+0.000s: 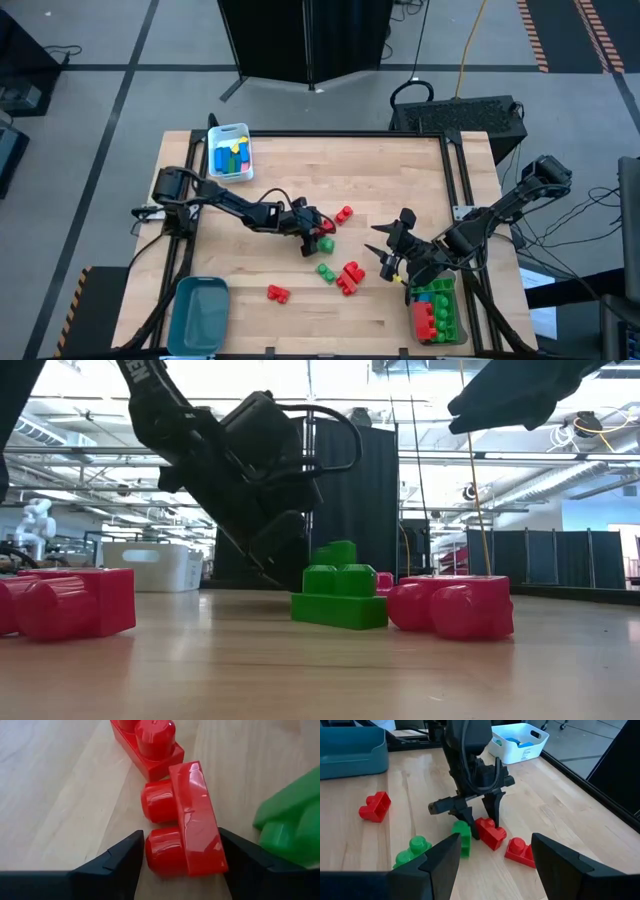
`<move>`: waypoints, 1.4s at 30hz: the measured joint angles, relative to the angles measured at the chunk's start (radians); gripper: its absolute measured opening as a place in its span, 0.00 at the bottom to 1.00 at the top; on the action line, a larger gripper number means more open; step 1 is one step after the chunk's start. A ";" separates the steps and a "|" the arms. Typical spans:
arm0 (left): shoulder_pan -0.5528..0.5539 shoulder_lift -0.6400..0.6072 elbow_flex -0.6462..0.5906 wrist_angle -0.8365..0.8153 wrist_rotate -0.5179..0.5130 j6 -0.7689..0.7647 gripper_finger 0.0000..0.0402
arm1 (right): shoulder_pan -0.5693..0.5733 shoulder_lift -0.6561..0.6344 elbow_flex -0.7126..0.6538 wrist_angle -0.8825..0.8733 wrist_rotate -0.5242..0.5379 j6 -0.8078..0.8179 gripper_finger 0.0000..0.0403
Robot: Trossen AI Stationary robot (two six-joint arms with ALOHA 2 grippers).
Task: Sort blocks by size
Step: Put the red 2 stud gamepiece into the blue bin
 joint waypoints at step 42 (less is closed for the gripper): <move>-0.188 -0.546 0.000 -0.748 0.033 -0.345 0.35 | -0.103 0.241 -0.002 0.189 -0.160 -0.095 0.57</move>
